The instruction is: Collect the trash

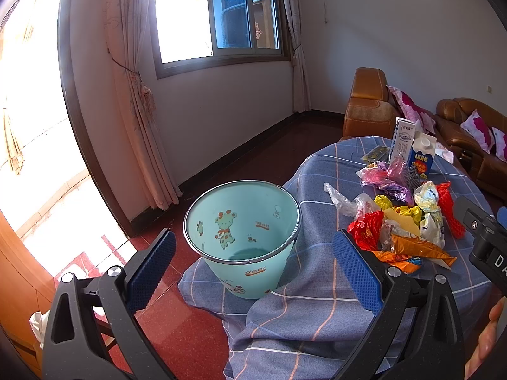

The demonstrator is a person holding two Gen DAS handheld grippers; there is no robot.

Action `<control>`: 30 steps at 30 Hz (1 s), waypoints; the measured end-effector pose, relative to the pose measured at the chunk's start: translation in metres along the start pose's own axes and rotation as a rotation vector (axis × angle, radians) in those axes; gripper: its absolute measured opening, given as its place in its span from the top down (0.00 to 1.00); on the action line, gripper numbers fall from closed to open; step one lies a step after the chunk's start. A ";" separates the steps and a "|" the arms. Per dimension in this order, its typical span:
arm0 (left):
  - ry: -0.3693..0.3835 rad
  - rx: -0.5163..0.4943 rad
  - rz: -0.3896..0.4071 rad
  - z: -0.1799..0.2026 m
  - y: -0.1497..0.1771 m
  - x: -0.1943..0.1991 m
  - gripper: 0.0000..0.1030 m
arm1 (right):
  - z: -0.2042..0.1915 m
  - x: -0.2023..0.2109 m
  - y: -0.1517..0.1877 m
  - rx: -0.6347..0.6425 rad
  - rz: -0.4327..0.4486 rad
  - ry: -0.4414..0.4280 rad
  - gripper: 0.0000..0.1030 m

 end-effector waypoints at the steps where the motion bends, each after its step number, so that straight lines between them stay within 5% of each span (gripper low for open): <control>1: 0.000 0.001 0.000 0.000 0.000 0.000 0.06 | 0.000 0.000 0.000 -0.002 -0.001 0.000 0.05; 13: 0.004 -0.009 -0.003 0.001 0.002 -0.002 0.06 | 0.004 -0.005 0.002 -0.002 -0.014 0.005 0.05; 23: 0.022 -0.036 -0.050 0.015 0.019 -0.025 0.06 | 0.045 -0.023 0.013 -0.035 -0.054 0.053 0.06; 30: 0.052 -0.047 -0.161 0.031 0.035 -0.061 0.06 | 0.091 -0.044 0.030 -0.072 -0.119 0.091 0.21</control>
Point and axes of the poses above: each gripper's, at about its wrist camera, not at the fingertips, and x roughly against the way its jaws point, z to its right, y to its underside, the point moved 3 cm from there along -x, roughly the way its jaws point, and after that the axes turned 7 degrees about -y, right-handed, at the moved point
